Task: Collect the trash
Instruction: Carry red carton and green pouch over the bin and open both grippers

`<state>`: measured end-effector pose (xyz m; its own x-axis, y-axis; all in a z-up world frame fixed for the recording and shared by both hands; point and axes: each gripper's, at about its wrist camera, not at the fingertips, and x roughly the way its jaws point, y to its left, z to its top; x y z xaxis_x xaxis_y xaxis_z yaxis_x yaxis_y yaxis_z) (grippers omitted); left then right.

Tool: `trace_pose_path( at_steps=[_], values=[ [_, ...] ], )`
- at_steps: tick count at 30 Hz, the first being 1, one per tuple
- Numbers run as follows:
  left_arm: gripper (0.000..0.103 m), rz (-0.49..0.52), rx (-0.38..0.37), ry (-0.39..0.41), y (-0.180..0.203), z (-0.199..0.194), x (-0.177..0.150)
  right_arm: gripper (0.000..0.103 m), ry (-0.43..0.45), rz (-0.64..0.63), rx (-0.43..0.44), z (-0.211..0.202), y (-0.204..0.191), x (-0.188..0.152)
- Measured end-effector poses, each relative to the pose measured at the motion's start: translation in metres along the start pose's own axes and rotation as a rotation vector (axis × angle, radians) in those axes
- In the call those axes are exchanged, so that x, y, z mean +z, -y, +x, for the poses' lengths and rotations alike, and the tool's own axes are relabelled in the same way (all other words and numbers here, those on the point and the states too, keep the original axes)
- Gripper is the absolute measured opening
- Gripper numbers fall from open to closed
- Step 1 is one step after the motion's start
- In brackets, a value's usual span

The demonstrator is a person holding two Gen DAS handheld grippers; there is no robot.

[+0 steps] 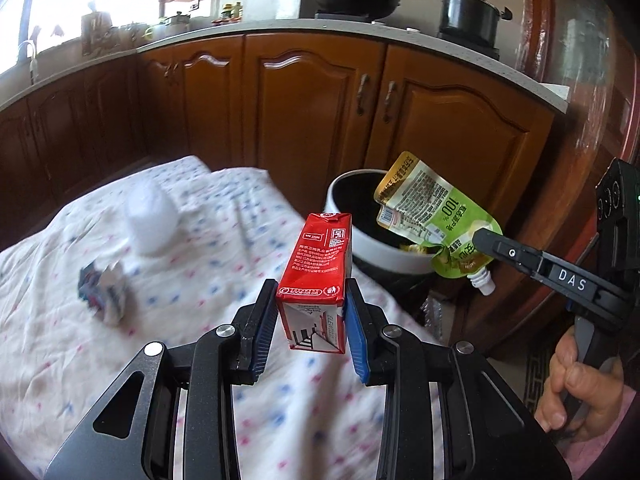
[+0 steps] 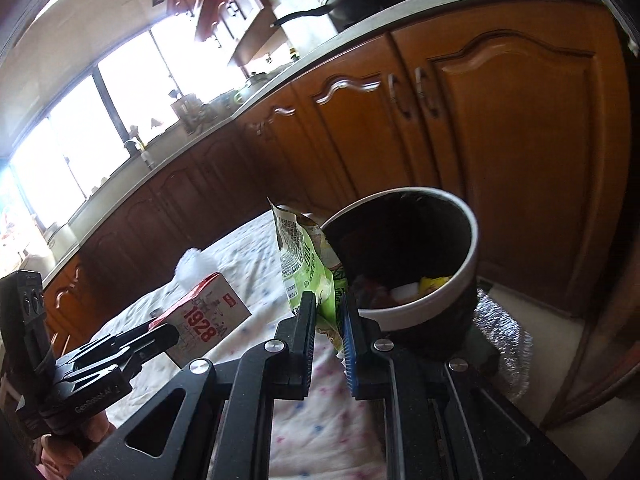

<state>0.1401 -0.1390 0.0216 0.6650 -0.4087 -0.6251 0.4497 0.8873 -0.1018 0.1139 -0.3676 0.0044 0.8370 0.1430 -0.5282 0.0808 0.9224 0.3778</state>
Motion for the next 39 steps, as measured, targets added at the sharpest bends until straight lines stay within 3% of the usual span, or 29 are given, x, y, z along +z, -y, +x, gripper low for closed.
trace_pose_path(
  at_steps=[11, 23, 39],
  values=[
    [0.031, 0.027, -0.018, -0.004, 0.028, 0.033, 0.030, 0.013, 0.014, -0.017, -0.072, 0.010, 0.013, 0.020],
    [0.031, 0.087, -0.021, -0.023, 0.057, 0.072, 0.065, 0.013, -0.045, -0.062, -0.125, 0.035, 0.027, 0.038],
    [0.031, 0.152, -0.017, -0.092, 0.083, 0.120, 0.085, 0.014, -0.155, -0.064, -0.169, 0.073, 0.046, 0.056]
  ],
)
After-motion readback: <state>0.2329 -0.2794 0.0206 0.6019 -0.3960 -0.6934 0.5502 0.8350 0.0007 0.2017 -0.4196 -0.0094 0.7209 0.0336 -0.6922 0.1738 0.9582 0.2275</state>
